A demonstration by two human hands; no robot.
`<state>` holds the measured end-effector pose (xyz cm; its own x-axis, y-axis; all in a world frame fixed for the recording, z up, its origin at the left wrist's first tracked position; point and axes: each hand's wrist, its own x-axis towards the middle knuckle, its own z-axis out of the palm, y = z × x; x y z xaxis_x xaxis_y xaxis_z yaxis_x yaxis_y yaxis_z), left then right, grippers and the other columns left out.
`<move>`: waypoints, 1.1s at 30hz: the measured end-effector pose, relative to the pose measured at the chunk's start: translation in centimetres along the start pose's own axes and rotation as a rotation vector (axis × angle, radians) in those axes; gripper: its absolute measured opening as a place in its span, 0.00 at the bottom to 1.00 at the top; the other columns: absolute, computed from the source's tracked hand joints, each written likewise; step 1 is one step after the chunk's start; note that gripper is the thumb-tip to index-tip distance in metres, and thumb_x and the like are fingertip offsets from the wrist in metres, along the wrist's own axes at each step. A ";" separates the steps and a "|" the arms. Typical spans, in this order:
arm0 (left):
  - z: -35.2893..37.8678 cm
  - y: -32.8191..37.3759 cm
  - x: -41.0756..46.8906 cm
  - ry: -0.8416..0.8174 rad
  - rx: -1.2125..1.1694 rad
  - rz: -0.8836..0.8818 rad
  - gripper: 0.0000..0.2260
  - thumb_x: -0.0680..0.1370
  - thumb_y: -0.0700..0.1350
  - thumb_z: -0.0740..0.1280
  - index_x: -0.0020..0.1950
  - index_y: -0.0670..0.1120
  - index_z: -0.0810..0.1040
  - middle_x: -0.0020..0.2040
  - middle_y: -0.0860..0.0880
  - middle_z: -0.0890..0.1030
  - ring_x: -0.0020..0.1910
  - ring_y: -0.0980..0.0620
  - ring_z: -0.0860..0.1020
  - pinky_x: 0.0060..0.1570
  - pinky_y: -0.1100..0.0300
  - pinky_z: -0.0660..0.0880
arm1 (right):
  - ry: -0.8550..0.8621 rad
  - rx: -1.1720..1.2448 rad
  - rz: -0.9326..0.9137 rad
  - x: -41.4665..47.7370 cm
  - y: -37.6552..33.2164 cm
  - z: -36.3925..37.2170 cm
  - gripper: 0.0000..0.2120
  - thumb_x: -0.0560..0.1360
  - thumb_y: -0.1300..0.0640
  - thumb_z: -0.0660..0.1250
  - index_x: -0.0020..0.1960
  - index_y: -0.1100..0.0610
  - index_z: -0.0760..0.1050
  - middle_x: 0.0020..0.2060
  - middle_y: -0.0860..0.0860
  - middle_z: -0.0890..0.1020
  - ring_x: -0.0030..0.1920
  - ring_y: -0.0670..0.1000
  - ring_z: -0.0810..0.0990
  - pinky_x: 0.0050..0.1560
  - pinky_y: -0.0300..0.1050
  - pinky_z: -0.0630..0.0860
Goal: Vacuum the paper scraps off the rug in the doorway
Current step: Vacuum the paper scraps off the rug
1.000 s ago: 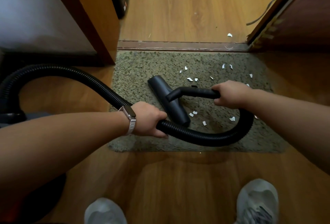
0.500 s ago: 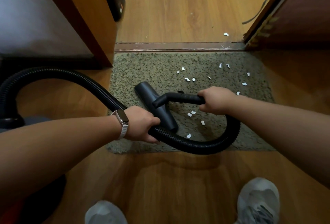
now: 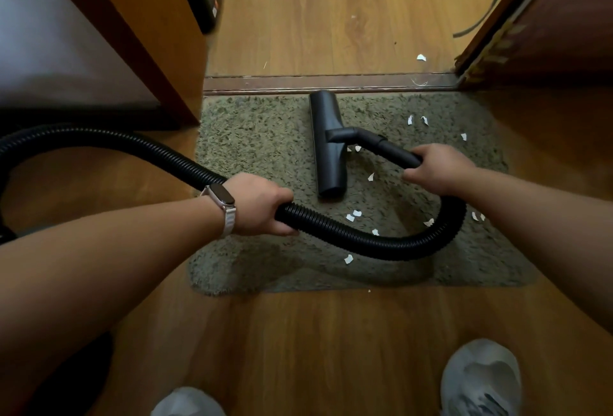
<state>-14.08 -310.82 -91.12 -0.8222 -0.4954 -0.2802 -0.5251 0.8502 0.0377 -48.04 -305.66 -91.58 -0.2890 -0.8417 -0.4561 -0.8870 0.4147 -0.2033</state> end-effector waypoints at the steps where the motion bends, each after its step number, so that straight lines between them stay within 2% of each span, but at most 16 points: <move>1: -0.1 -0.1 0.5 0.006 0.003 -0.008 0.22 0.72 0.72 0.59 0.44 0.54 0.68 0.38 0.55 0.76 0.35 0.51 0.75 0.34 0.59 0.73 | 0.000 0.005 0.004 0.2 0.3 -0.2 0.07 0.72 0.47 0.69 0.48 0.47 0.77 0.36 0.48 0.79 0.37 0.51 0.78 0.37 0.44 0.72; 6: -0.2 0.5 2.8 0.009 0.002 -0.051 0.22 0.72 0.73 0.60 0.44 0.53 0.69 0.35 0.55 0.71 0.34 0.51 0.72 0.33 0.59 0.67 | 0.016 0.040 0.027 1.1 2.7 -0.7 0.08 0.73 0.48 0.69 0.51 0.47 0.77 0.37 0.50 0.80 0.37 0.51 0.79 0.36 0.44 0.73; 14: 0.2 1.1 4.8 0.020 -0.067 -0.117 0.25 0.70 0.74 0.59 0.48 0.54 0.74 0.39 0.54 0.79 0.40 0.50 0.79 0.34 0.59 0.69 | -0.010 0.074 0.075 2.7 4.3 -0.6 0.10 0.72 0.48 0.68 0.52 0.49 0.77 0.37 0.50 0.80 0.38 0.52 0.79 0.37 0.44 0.71; 17: 0.4 0.5 5.0 0.022 -0.097 -0.118 0.25 0.69 0.75 0.58 0.46 0.55 0.73 0.39 0.54 0.79 0.39 0.50 0.79 0.35 0.59 0.74 | -0.025 0.076 0.032 3.4 2.9 -0.9 0.08 0.72 0.48 0.68 0.50 0.47 0.76 0.37 0.49 0.80 0.37 0.50 0.79 0.34 0.42 0.69; 22: 0.8 0.1 4.7 0.008 -0.064 -0.080 0.24 0.70 0.74 0.60 0.45 0.54 0.72 0.37 0.56 0.74 0.41 0.50 0.79 0.33 0.60 0.66 | -0.029 -0.019 -0.072 4.4 -0.3 -0.5 0.08 0.71 0.48 0.68 0.49 0.49 0.76 0.37 0.47 0.78 0.41 0.54 0.78 0.38 0.44 0.71; 24: 1.2 -0.2 4.5 0.007 -0.067 -0.054 0.24 0.69 0.74 0.59 0.45 0.54 0.70 0.38 0.55 0.77 0.41 0.50 0.79 0.33 0.59 0.67 | -0.037 -0.027 -0.095 4.5 -1.3 0.0 0.08 0.71 0.48 0.68 0.49 0.49 0.76 0.37 0.47 0.78 0.41 0.54 0.78 0.37 0.44 0.71; 30: 1.6 -0.3 4.8 0.005 -0.086 -0.046 0.24 0.69 0.75 0.59 0.43 0.54 0.68 0.39 0.54 0.77 0.41 0.49 0.79 0.33 0.59 0.67 | -0.034 -0.013 -0.059 4.1 -0.2 -0.1 0.08 0.71 0.47 0.69 0.49 0.47 0.76 0.37 0.48 0.79 0.38 0.51 0.79 0.36 0.44 0.74; 33: 1.4 -0.1 5.1 0.012 -0.099 -0.043 0.25 0.69 0.76 0.57 0.43 0.54 0.68 0.38 0.54 0.77 0.39 0.49 0.78 0.34 0.59 0.71 | -0.028 0.008 -0.017 3.7 1.3 -0.5 0.07 0.72 0.47 0.69 0.50 0.44 0.76 0.36 0.47 0.79 0.36 0.49 0.78 0.35 0.43 0.71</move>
<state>-17.92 -313.14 -93.94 -0.8006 -0.5340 -0.2718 -0.5788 0.8066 0.1204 -50.46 -308.35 -93.13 -0.2632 -0.8389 -0.4765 -0.8889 0.4029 -0.2183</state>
